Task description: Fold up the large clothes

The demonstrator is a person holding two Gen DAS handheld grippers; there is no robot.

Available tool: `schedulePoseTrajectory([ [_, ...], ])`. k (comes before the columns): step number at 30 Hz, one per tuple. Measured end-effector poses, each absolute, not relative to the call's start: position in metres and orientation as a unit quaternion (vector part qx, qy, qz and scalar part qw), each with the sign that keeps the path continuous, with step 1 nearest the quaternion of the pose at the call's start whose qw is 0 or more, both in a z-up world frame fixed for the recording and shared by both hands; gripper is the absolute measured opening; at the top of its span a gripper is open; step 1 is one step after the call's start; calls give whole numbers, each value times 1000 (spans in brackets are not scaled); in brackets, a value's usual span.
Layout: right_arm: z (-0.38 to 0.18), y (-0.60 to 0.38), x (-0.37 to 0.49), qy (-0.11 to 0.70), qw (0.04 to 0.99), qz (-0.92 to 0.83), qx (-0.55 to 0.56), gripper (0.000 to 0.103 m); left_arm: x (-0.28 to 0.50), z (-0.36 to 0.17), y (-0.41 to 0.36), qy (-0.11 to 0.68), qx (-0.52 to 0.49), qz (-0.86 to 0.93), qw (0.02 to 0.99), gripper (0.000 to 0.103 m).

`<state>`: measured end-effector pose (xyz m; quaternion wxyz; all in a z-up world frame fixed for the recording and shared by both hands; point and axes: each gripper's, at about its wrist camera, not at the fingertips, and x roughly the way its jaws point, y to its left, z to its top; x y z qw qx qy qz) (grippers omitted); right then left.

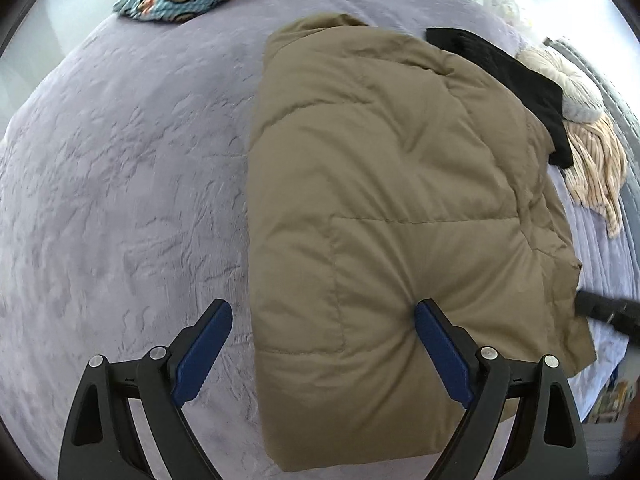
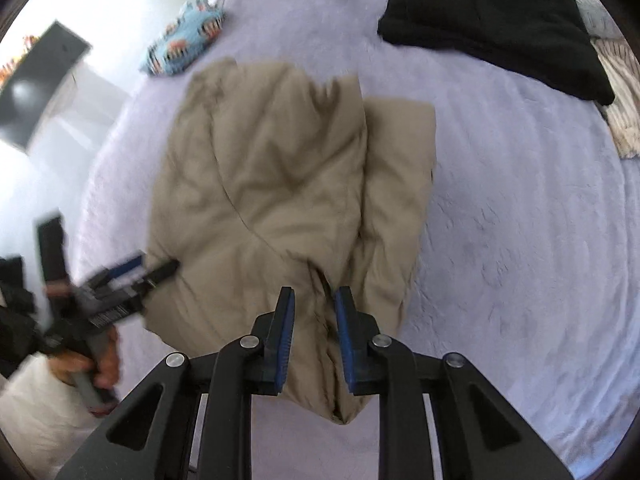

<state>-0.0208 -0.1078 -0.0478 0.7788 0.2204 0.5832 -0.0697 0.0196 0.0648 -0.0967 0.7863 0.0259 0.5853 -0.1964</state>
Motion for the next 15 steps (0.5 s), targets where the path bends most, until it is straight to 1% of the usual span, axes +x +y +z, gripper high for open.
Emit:
schedulePoseTrajectory([
  [7, -91, -120, -23, 614, 736, -105, 263, 23, 11, -100, 62, 590, 33, -191, 783, 94],
  [15, -99, -123, -22, 618, 725, -117, 279, 23, 7, -92, 53, 594, 53, -166, 785, 94],
])
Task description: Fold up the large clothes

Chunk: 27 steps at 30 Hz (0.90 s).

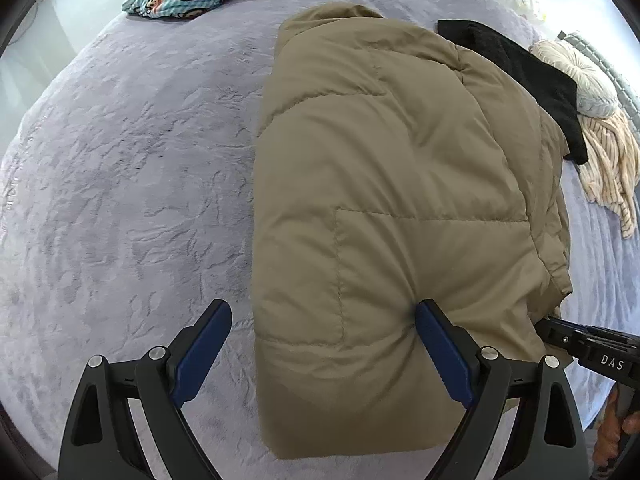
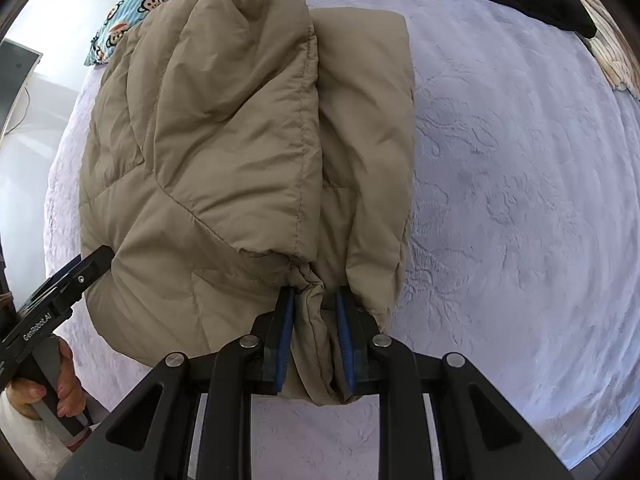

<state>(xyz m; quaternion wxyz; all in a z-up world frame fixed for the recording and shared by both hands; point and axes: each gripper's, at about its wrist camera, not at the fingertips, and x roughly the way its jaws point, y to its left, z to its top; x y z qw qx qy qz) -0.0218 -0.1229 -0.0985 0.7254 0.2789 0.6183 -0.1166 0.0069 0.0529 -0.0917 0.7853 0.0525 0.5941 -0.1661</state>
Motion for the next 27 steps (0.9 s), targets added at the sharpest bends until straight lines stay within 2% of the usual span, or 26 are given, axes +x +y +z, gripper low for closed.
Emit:
schedulePoseTrajectory([
  [13, -92, -113, -17, 630, 721, -122, 262, 24, -8, -72, 48, 601, 67, -136, 785, 94],
  [14, -91, -112, -17, 630, 720, -123, 262, 24, -9, -70, 49, 601, 68, -134, 785, 95],
  [15, -90, -111, -17, 630, 721, -124, 262, 24, -10, -69, 49, 602, 69, -133, 784, 103],
  [27, -81, -104, -16, 627, 722, -129, 264, 24, -20, -56, 49, 602, 76, -125, 785, 103],
])
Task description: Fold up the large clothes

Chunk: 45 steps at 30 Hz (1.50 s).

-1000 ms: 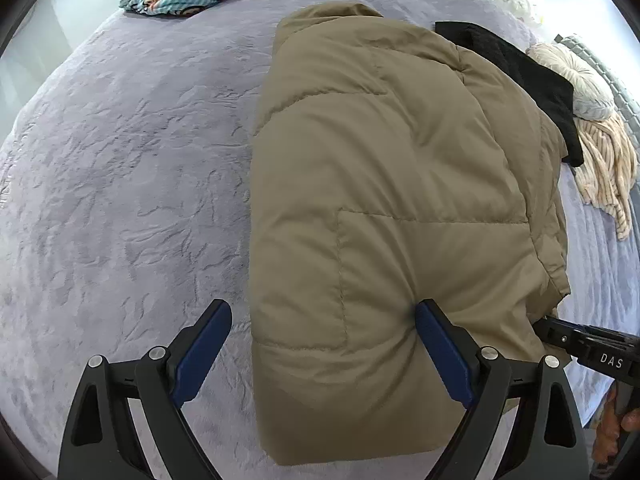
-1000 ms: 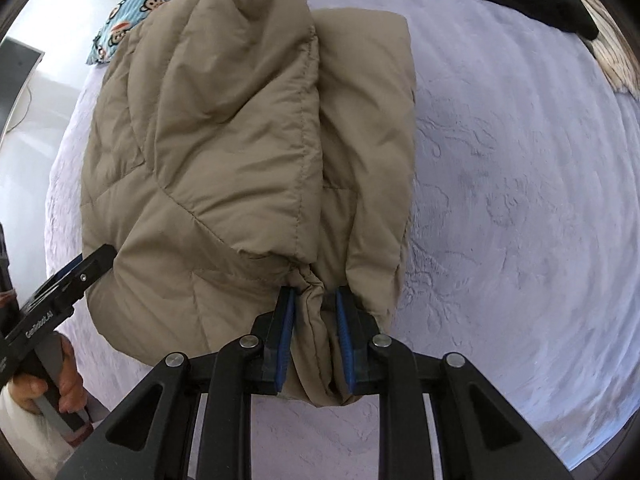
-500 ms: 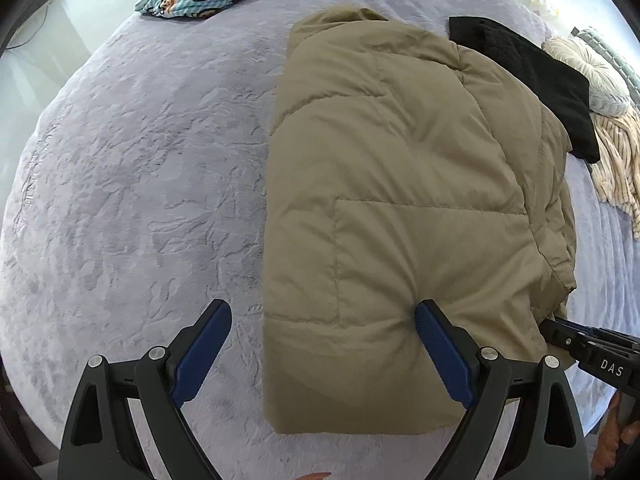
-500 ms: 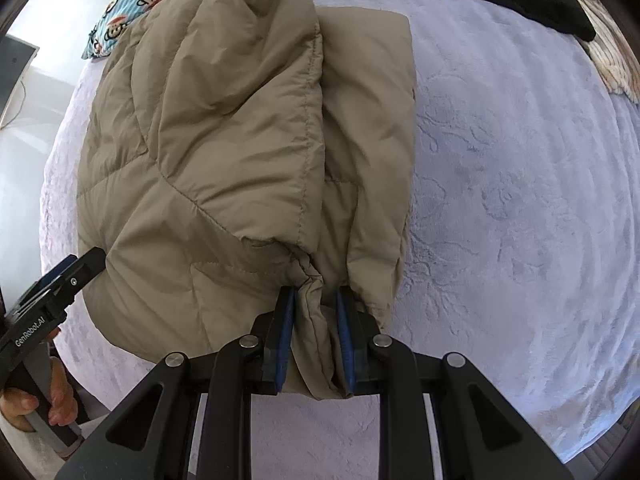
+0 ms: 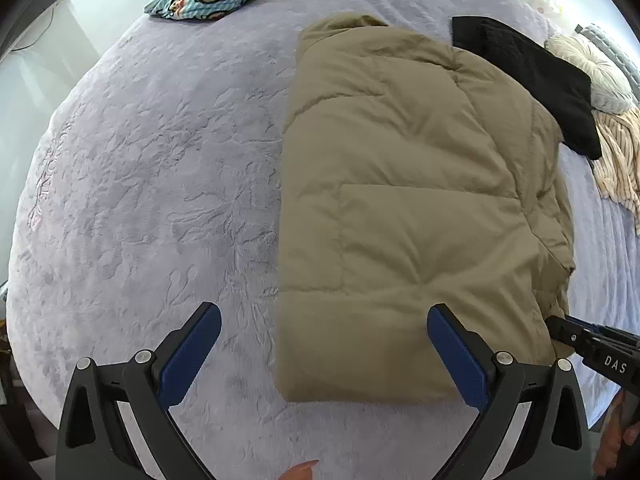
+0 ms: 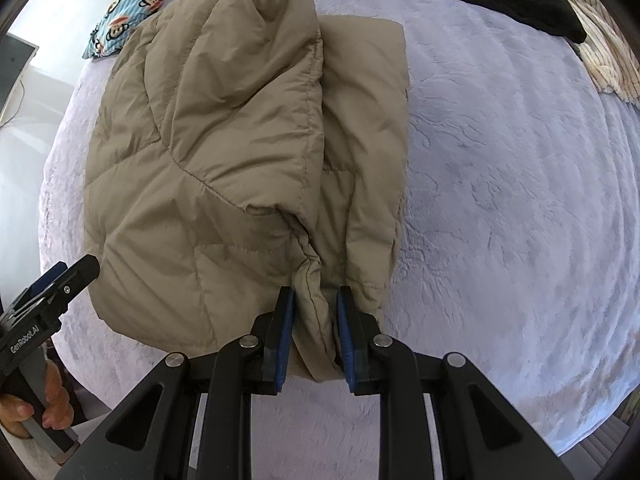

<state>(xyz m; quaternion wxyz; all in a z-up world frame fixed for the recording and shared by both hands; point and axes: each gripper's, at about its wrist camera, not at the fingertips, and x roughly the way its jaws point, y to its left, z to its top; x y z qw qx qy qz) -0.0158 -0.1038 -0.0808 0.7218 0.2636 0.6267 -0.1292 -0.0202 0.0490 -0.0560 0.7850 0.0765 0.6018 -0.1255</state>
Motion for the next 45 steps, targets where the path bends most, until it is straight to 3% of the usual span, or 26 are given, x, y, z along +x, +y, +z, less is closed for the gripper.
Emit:
schedulePoseTrajectory([
  [8, -60, -97, -26, 615, 728, -130, 273, 25, -37, -28, 55, 582, 78, -122, 800, 103],
  [11, -44, -97, -31, 603, 737, -135, 273, 30, -42, -12, 56, 570, 82, -124, 808, 103],
  [13, -27, -95, -34, 589, 751, -140, 264, 45, -45, 0, 56, 568, 81, -123, 810, 103],
  [18, 19, -90, -35, 548, 787, -155, 239, 62, -49, 27, 56, 554, 81, -117, 820, 103],
  [21, 41, -85, -35, 527, 802, -172, 221, 78, -51, 46, 56, 544, 73, -115, 828, 103],
  [25, 64, -80, -31, 511, 815, -191, 196, 83, -56, 64, 51, 531, 74, -117, 836, 103],
  [27, 72, -77, -31, 502, 821, -196, 188, 92, -59, 71, 49, 523, 79, -119, 840, 103],
  [29, 81, -74, -31, 492, 828, -202, 176, 95, -59, 78, 48, 519, 82, -120, 842, 103],
  [30, 84, -72, -32, 485, 833, -204, 173, 103, -60, 79, 48, 519, 82, -120, 842, 103],
  [45, 102, -66, -31, 470, 843, -207, 159, 103, -59, 99, 51, 504, 80, -108, 853, 103],
])
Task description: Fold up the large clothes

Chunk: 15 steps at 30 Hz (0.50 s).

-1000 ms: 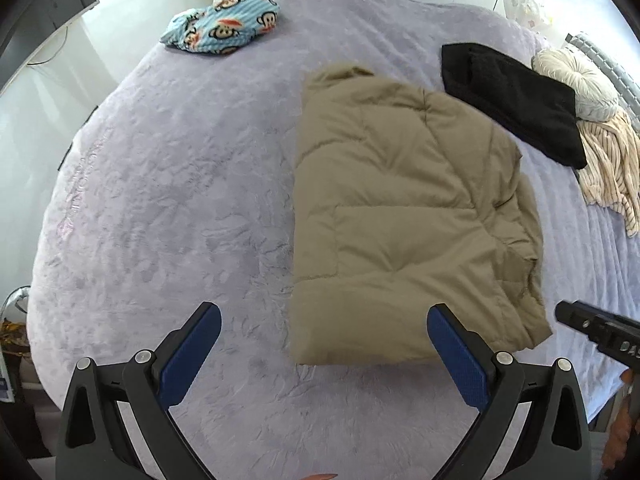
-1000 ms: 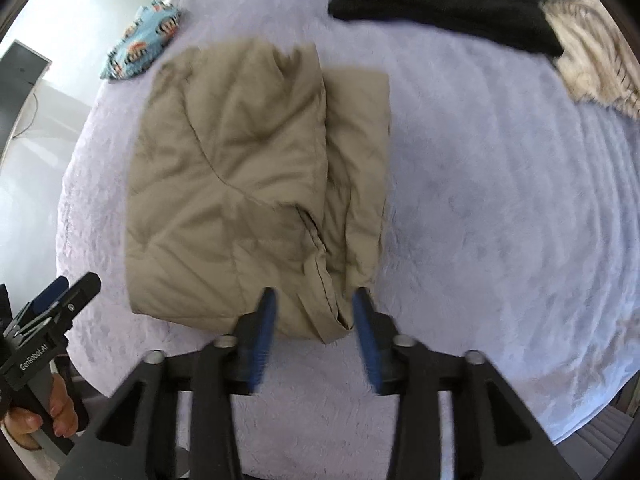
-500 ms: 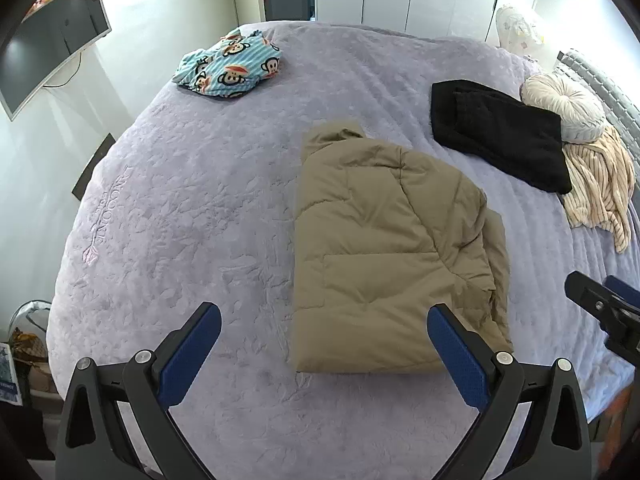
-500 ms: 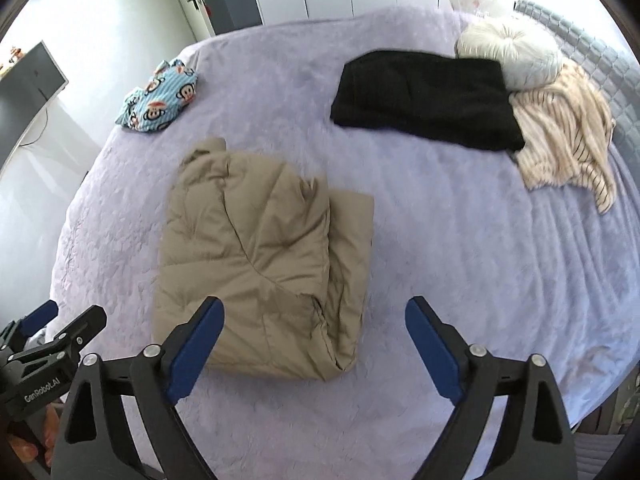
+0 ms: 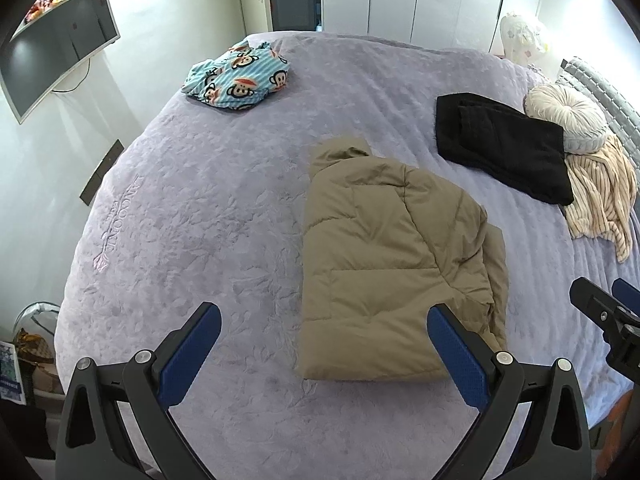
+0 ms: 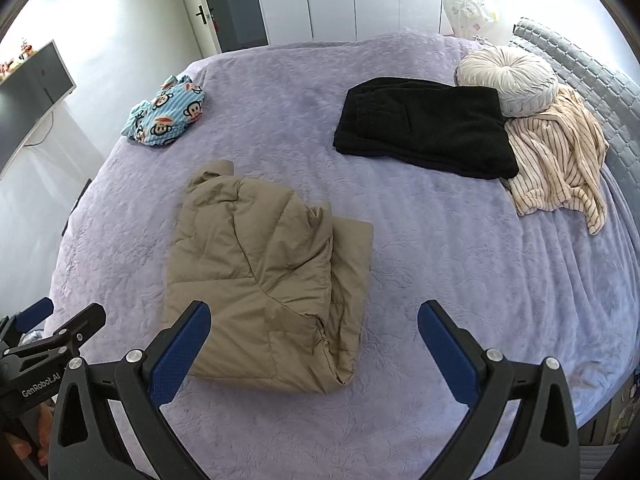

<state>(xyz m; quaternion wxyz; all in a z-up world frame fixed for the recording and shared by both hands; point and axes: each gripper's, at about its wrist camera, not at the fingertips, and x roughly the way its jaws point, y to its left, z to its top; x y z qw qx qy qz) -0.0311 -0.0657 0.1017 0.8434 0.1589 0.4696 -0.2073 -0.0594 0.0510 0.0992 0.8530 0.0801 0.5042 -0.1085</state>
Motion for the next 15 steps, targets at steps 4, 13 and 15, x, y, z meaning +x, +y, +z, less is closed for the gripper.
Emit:
schedulePoseTrajectory([
  [4, 102, -65, -31, 471, 843, -206, 159, 103, -60, 100, 49, 502, 80, -107, 854, 103],
  [13, 100, -65, -32, 473, 841, -205, 165, 103, -60, 100, 49, 502, 80, -106, 854, 103],
  [15, 100, -66, -32, 474, 840, -205, 166, 103, -61, 100, 49, 503, 80, -105, 854, 103],
])
